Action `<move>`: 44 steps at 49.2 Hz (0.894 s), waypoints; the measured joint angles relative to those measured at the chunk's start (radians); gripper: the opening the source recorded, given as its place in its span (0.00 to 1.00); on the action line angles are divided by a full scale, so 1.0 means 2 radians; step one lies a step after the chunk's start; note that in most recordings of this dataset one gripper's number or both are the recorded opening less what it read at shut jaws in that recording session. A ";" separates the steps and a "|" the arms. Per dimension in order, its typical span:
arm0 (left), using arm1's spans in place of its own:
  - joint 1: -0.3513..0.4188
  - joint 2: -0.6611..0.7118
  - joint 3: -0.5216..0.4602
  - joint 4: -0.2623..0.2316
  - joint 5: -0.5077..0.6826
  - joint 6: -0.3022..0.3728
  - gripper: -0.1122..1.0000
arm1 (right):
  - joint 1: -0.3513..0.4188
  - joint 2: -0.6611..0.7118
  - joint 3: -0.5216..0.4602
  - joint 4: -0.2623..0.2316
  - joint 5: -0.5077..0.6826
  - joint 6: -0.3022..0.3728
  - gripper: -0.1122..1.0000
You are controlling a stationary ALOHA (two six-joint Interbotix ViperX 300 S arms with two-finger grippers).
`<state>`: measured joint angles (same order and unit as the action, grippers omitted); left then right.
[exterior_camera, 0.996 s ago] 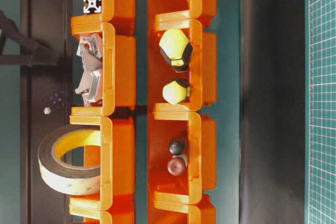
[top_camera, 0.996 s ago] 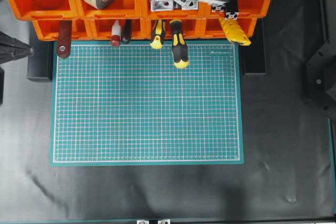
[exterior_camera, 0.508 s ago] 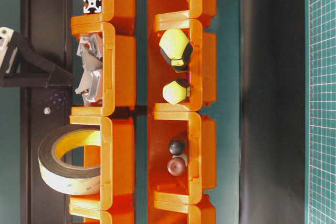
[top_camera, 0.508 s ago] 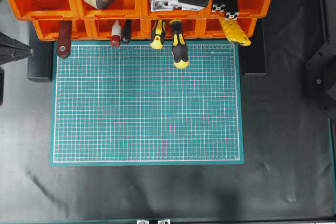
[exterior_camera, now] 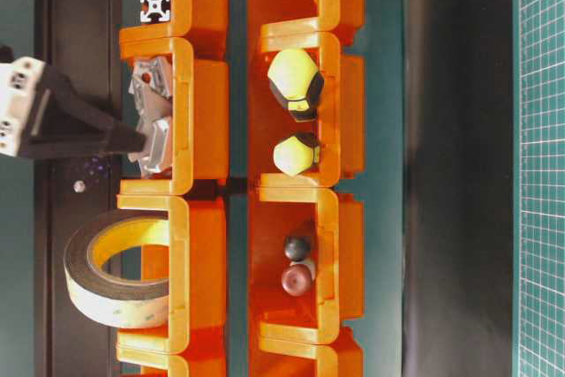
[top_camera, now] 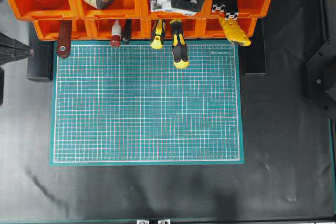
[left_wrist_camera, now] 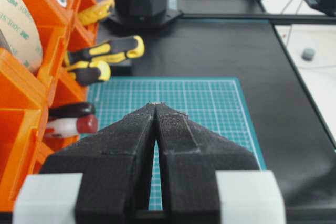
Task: Pick corner brachets from container rack with right arm.
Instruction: 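Lower the right gripper into the bin and close on two brackets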
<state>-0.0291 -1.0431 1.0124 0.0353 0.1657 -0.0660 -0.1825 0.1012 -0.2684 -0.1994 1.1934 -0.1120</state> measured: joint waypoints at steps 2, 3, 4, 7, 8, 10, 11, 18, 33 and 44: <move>0.000 0.000 0.000 0.000 0.000 0.001 0.10 | -0.001 0.002 0.002 0.000 0.000 0.002 0.84; -0.001 0.000 0.000 0.000 0.000 0.000 0.10 | -0.001 0.004 0.003 0.000 0.000 0.002 0.84; -0.001 0.000 0.000 0.000 0.000 0.000 0.10 | -0.002 0.005 0.004 0.000 -0.001 0.002 0.84; -0.001 0.000 0.000 0.000 -0.001 0.001 0.10 | -0.002 0.005 0.005 0.001 0.000 0.002 0.83; -0.001 0.000 0.000 0.000 0.000 0.001 0.10 | -0.002 0.005 0.006 0.000 0.000 0.002 0.82; -0.001 0.000 0.000 0.000 -0.001 0.000 0.10 | -0.002 0.005 0.006 0.000 0.001 0.002 0.79; -0.001 0.000 0.000 0.000 0.000 0.000 0.10 | -0.002 0.005 0.006 0.000 0.001 0.002 0.77; 0.000 0.000 0.000 0.000 -0.001 0.000 0.10 | 0.001 0.005 0.006 0.000 0.010 0.001 0.61; -0.001 0.000 0.000 0.000 0.000 0.000 0.10 | 0.005 0.005 0.005 -0.002 0.015 0.002 0.61; -0.001 -0.001 0.000 0.000 0.000 0.000 0.10 | 0.008 0.005 -0.002 -0.005 0.023 0.002 0.58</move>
<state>-0.0307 -1.0446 1.0124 0.0353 0.1657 -0.0660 -0.1672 0.1104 -0.2730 -0.2102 1.2395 -0.1074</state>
